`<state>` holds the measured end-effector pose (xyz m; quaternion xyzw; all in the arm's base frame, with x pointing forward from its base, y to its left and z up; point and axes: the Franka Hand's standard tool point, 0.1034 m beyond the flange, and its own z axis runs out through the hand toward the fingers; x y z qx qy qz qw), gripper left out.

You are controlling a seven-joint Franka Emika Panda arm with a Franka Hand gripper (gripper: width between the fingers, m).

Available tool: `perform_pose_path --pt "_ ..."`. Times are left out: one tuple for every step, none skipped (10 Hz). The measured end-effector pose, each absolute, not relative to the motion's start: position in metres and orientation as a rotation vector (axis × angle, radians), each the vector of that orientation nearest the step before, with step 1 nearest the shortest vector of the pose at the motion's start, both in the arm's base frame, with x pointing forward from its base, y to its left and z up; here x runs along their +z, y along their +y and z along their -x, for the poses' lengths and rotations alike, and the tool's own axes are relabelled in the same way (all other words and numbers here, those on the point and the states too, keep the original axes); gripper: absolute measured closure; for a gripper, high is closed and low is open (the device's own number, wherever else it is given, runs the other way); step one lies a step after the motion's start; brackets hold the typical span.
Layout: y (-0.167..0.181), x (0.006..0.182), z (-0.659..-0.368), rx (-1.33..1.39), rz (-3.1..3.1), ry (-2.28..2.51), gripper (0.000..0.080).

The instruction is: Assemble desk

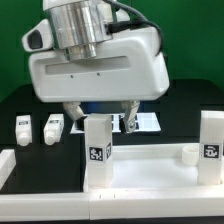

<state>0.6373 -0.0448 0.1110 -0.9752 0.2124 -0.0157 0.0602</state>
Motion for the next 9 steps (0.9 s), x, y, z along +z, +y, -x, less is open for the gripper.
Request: perform_pose_path --pt "-0.045 0.107 -0.64 -0.004 2.992 0.513 0.0151" --pt "-0.044 0.107 -0.642 -0.012 2.979 0.555 0.0151" --pt "-0.044 0.107 -0.642 -0.011 2.978 0.561 0.0272" --pt "-0.044 0.107 -0.642 -0.01 2.977 0.566 0.0412" --pt "-0.048 0.106 -0.641 -0.006 2.976 0.612 0.0499" --pt "-0.05 0.107 -0.641 -0.002 2.942 0.746 0.0499" --pt "-0.054 0.109 -0.642 0.0 2.887 0.911 0.0502" --pt "-0.058 0.109 -0.642 0.008 2.808 1.105 0.0502" --pt "-0.058 0.107 -0.64 0.019 2.696 1.335 0.0506"
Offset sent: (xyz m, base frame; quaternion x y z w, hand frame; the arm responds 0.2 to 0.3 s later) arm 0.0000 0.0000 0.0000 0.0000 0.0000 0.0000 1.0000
